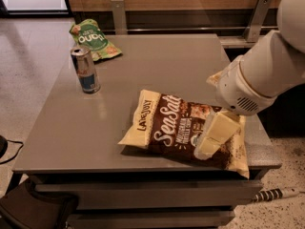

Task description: Move brown chip bag near green rice chip bag

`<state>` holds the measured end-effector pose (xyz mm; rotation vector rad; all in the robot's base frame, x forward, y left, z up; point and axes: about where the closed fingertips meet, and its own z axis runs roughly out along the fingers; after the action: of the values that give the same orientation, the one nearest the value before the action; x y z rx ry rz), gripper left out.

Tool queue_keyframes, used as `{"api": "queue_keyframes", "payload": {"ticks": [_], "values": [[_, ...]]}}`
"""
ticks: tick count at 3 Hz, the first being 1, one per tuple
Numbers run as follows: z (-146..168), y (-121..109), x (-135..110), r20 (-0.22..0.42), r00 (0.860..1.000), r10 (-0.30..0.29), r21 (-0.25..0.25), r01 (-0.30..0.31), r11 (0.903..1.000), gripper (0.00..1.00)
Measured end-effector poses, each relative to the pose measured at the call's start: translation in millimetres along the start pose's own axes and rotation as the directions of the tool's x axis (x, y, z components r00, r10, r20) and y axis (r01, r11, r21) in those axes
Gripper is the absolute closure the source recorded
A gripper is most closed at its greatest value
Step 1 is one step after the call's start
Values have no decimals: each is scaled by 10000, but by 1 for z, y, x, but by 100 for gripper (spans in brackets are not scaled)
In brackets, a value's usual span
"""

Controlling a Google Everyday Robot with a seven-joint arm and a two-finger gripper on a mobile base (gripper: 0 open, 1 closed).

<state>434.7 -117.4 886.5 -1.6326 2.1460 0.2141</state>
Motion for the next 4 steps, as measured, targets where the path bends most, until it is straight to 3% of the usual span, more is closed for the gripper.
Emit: {"api": "queue_keyframes", "payload": {"ticks": [1,2,4], "values": [[59,-5,-5,1346,9895,-521,378,474,9982,8],[83,-11,-9,1479,9866,-692,461,630,9969,32],[78,-12,-13,1494,9863,-693,481,628,9969,78]]}}
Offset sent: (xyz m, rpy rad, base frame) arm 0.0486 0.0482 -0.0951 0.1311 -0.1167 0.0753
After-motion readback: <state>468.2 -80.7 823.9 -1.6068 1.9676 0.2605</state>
